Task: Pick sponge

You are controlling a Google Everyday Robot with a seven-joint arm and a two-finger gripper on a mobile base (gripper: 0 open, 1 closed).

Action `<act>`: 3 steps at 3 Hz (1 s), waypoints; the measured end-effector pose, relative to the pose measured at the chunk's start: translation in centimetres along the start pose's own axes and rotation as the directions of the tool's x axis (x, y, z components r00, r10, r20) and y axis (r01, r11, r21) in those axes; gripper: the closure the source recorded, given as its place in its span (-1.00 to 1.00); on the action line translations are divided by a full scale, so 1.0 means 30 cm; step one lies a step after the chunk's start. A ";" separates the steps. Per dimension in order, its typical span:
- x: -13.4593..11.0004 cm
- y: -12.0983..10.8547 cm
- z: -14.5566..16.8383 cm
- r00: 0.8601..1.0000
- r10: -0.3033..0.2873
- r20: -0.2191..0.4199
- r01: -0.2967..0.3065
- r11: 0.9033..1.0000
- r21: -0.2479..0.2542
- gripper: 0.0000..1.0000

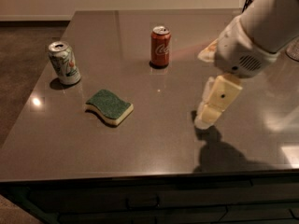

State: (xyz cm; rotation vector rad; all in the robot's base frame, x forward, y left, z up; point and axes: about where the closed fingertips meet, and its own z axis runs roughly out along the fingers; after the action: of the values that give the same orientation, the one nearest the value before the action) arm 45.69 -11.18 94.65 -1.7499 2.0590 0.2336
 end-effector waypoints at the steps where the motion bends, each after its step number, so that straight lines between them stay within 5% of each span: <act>1: -0.140 0.038 0.125 0.995 -0.065 0.079 0.065 0.998 0.000 -1.00; 3: -0.327 0.031 0.378 0.984 -0.139 0.110 0.141 0.990 -0.007 -1.00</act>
Offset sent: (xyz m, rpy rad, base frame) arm 0.0213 0.1607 -0.0645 0.1188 -0.1112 0.1955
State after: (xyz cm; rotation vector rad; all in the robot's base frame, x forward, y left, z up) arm 48.29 2.28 88.51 -1.8396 1.8534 0.2961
